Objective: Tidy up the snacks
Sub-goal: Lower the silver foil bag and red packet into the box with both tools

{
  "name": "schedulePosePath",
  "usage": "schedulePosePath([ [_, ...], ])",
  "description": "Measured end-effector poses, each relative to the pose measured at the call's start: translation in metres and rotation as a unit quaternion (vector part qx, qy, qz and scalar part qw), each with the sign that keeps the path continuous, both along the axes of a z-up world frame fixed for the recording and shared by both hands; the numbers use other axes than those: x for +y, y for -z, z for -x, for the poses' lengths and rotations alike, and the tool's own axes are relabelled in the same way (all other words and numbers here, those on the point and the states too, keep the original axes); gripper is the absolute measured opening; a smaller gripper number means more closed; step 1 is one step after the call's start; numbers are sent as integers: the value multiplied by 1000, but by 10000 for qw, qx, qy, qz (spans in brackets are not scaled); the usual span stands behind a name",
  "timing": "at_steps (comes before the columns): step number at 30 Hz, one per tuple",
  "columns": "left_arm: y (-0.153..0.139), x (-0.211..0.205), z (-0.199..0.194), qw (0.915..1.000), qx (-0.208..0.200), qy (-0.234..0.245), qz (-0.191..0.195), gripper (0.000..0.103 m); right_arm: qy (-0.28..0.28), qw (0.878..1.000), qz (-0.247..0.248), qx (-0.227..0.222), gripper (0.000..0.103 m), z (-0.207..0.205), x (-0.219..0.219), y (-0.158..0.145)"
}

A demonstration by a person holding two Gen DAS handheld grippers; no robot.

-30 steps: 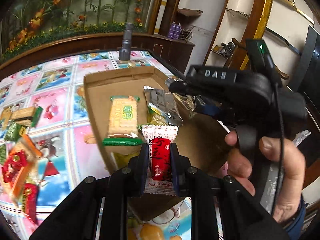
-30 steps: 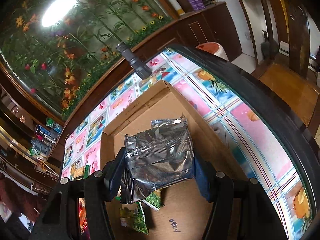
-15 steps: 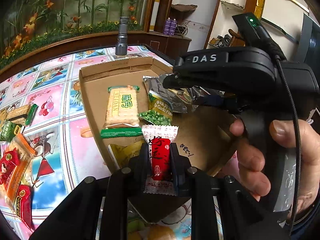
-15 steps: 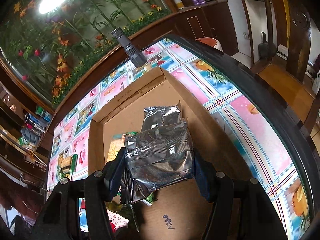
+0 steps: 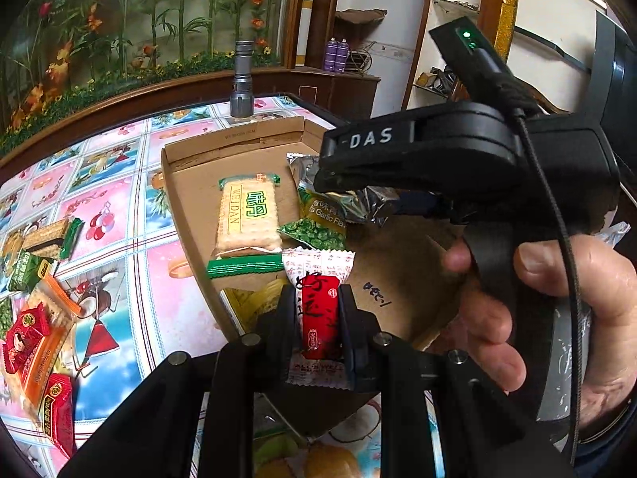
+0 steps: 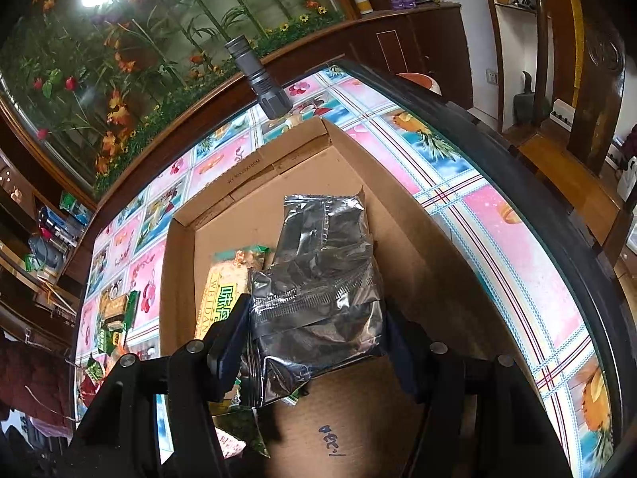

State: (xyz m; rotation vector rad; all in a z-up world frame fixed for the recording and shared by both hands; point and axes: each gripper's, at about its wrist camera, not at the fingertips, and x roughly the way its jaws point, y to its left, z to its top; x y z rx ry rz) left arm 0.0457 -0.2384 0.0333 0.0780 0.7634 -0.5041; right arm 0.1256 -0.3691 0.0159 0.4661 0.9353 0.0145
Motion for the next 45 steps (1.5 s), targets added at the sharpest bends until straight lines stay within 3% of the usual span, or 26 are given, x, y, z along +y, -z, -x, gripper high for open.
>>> schedulePosePath([
  [45,2,-4,5,9998,-128,-19,-152,20,-60,9997,235,54,70,0,7,0],
])
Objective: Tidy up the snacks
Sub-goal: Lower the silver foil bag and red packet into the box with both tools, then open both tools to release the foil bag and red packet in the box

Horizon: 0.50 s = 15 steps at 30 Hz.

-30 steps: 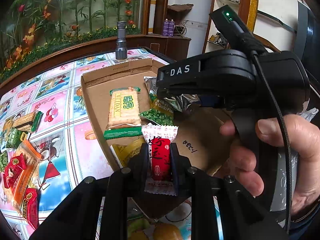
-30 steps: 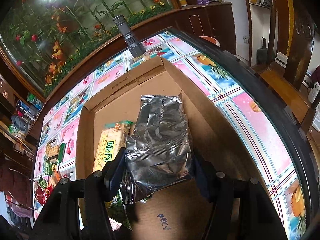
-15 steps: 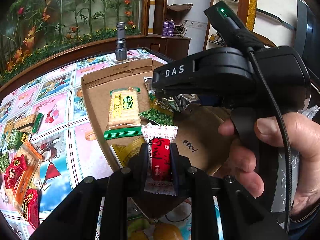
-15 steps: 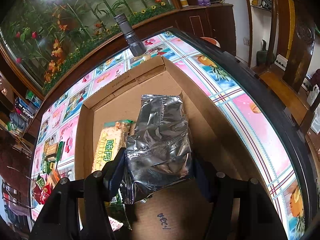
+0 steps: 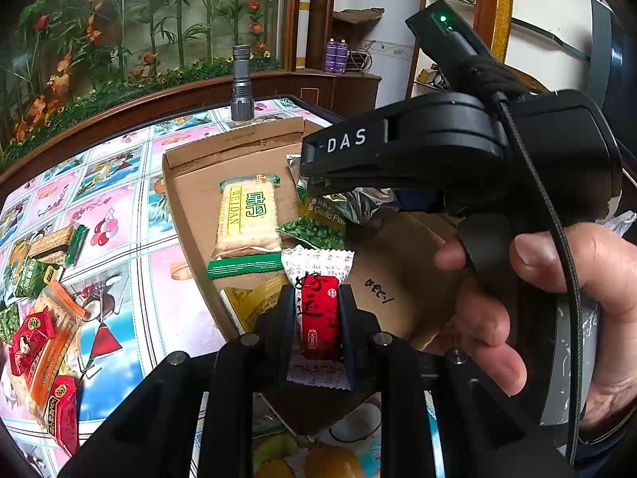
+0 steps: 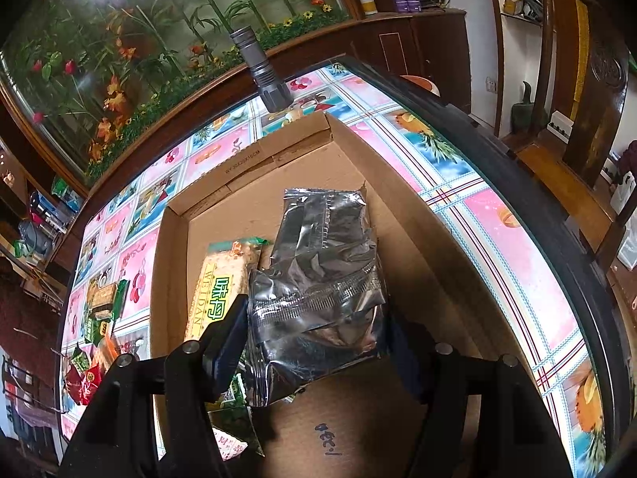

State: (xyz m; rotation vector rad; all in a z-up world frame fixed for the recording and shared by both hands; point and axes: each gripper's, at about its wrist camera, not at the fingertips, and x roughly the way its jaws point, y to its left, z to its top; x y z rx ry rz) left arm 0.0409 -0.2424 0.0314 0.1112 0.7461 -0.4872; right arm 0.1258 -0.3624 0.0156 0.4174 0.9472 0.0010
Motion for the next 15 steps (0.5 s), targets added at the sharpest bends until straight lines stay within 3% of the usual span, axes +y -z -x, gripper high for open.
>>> schedulePosePath([
  [7,-1,1,1,10000,-6,-7,6,21,0,10000,1,-15,71,0,0,-1],
  [15,-7,4,3,9999,-120,-84,81,39,8,9999,9,-110,73,2,0,-6],
])
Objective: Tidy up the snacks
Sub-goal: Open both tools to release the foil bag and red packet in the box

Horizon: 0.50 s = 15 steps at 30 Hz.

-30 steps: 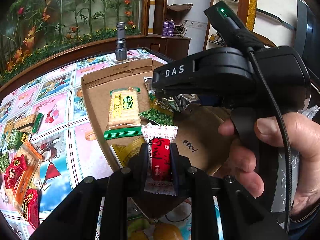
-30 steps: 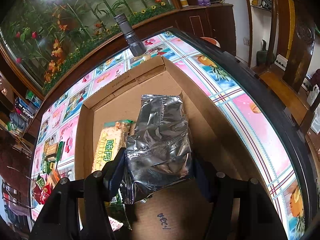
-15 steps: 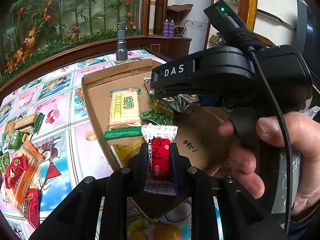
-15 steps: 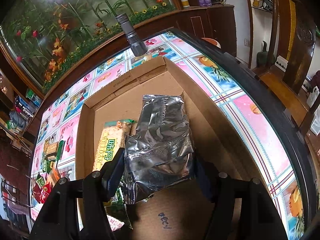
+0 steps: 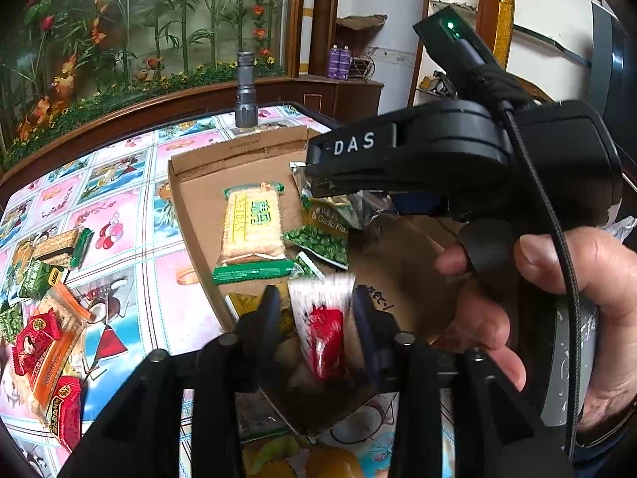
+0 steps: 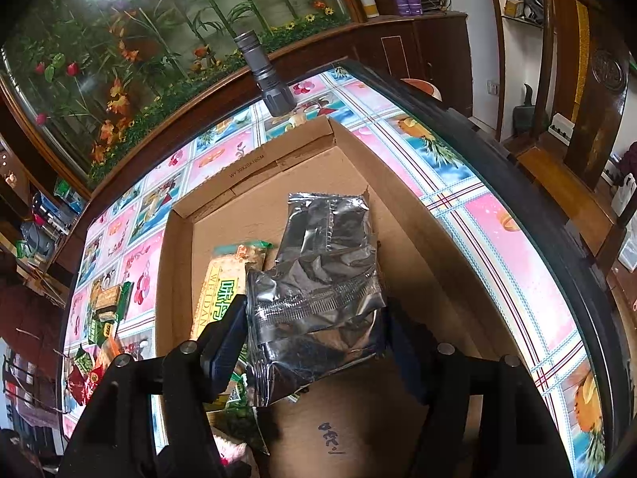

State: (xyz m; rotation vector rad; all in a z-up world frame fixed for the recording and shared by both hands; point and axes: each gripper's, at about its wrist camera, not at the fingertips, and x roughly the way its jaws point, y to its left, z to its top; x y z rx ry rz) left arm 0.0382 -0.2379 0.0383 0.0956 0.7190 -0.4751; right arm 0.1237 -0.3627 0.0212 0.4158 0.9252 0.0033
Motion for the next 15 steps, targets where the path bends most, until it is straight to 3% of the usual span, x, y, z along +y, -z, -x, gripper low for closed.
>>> schedulePosePath([
  [15,-16,15,0,9987,-344,-223,310,60,253,9966,-75,-782,75,16,-10,-29],
])
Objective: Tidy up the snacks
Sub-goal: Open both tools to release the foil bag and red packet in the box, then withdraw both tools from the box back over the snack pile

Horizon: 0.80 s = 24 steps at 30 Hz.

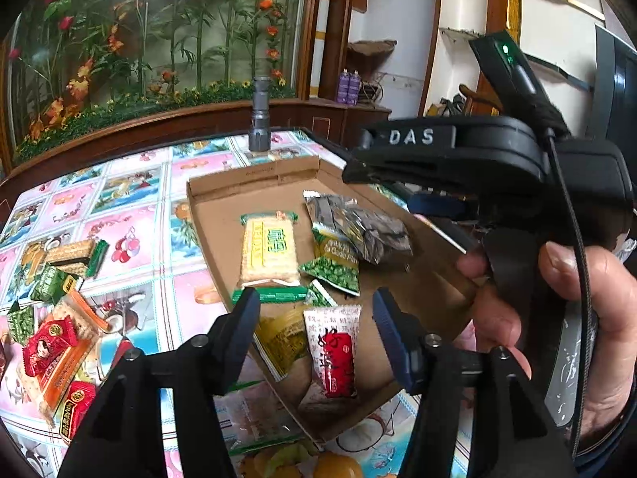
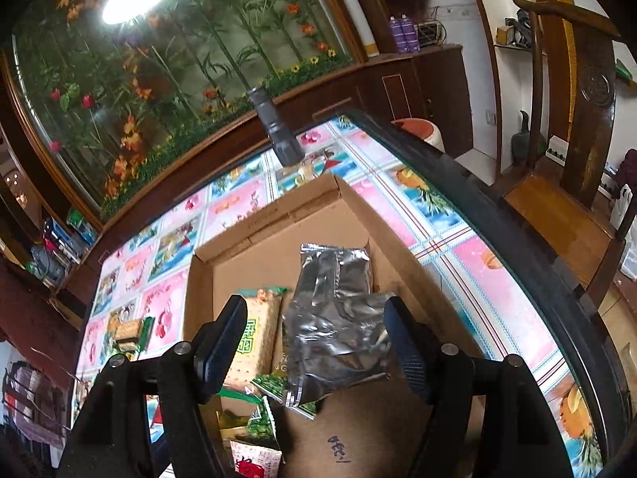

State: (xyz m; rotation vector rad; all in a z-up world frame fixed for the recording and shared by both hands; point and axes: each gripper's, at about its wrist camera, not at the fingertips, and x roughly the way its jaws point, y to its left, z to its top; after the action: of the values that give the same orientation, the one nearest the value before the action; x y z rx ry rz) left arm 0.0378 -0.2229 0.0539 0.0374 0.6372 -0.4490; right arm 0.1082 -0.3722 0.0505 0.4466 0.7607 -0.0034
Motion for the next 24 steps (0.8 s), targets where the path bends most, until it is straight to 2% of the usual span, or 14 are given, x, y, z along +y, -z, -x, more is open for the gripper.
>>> schedulePosePath([
  [4,-5,3,-1,9999,-63,-50,122,65,100,9999,3,-62,75,1,-3,-2],
  [15,-27,13,17,9999,-43,-155,51,69,275,9996,49,-93,75,2,-10,-1],
  [24,-39,63,48,9986,-129,-481,-163,71,-8,9995,232,-224,75,4,7,-4],
])
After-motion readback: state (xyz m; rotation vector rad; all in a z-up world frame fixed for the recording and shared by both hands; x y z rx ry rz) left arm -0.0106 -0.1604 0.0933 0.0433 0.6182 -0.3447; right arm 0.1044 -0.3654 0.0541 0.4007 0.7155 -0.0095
